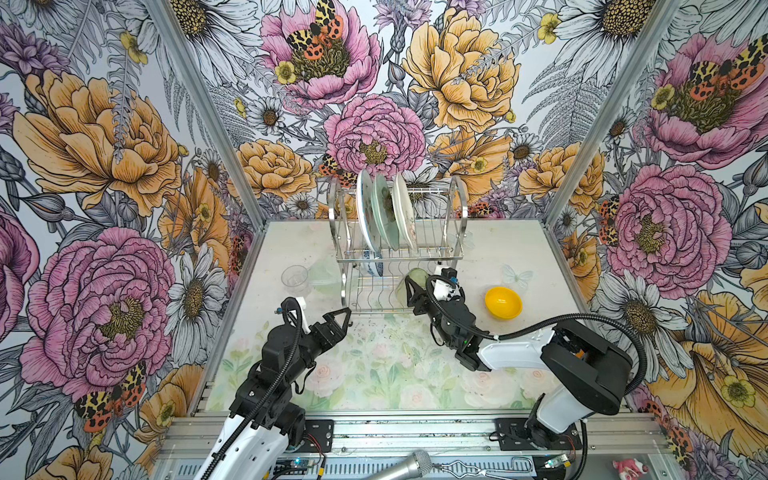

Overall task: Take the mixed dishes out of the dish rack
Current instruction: 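Move the left gripper toward the green glass while the right gripper holds it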

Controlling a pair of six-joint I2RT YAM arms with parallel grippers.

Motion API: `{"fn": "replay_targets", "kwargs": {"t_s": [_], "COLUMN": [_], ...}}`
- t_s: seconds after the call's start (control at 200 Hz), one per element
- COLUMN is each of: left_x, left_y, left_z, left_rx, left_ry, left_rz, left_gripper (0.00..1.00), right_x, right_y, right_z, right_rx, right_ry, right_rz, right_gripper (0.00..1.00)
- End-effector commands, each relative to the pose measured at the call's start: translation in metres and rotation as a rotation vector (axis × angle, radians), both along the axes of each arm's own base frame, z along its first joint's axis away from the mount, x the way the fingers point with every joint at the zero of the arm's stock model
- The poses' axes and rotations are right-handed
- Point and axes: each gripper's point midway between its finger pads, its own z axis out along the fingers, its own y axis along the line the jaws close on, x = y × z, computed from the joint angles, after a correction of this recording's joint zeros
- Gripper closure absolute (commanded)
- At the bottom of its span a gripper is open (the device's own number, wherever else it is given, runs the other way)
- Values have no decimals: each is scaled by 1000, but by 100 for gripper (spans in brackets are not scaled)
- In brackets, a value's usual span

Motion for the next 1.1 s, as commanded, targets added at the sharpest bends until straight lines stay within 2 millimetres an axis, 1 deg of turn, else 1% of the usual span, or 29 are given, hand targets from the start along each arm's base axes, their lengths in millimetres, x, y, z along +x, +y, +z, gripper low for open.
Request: {"fn": "replay_targets", "kwargs": {"t_s": [0.0, 0.15, 0.335, 0.59, 0.851, 1.096], "left_x": [1, 1, 7, 10, 13, 19], "left_y": [-2, -17, -38, -67, -93, -103], "left_z": [19, 30, 40, 60, 62, 64], "left_rx": [-31, -98, -212, -164, -184, -183], "left_ry": [-49, -102, -187, -283, -327, -350], "left_rz": [13, -34, -76, -156, -223, -243], "left_gripper": [1, 2, 10, 15, 18, 22], "right_x": [-8, -12, -15, -19, -24, -25], "right_y": [2, 2, 0, 2, 1, 4], "right_z": [19, 26, 30, 39, 48, 48], "right_rx": [92, 141, 205, 299, 373, 433], "right_ry": [-11, -4, 22, 55, 85, 118], "right_rz": [32, 55, 67, 104, 127, 160], "right_gripper": [39, 39, 39, 40, 41, 41]}}
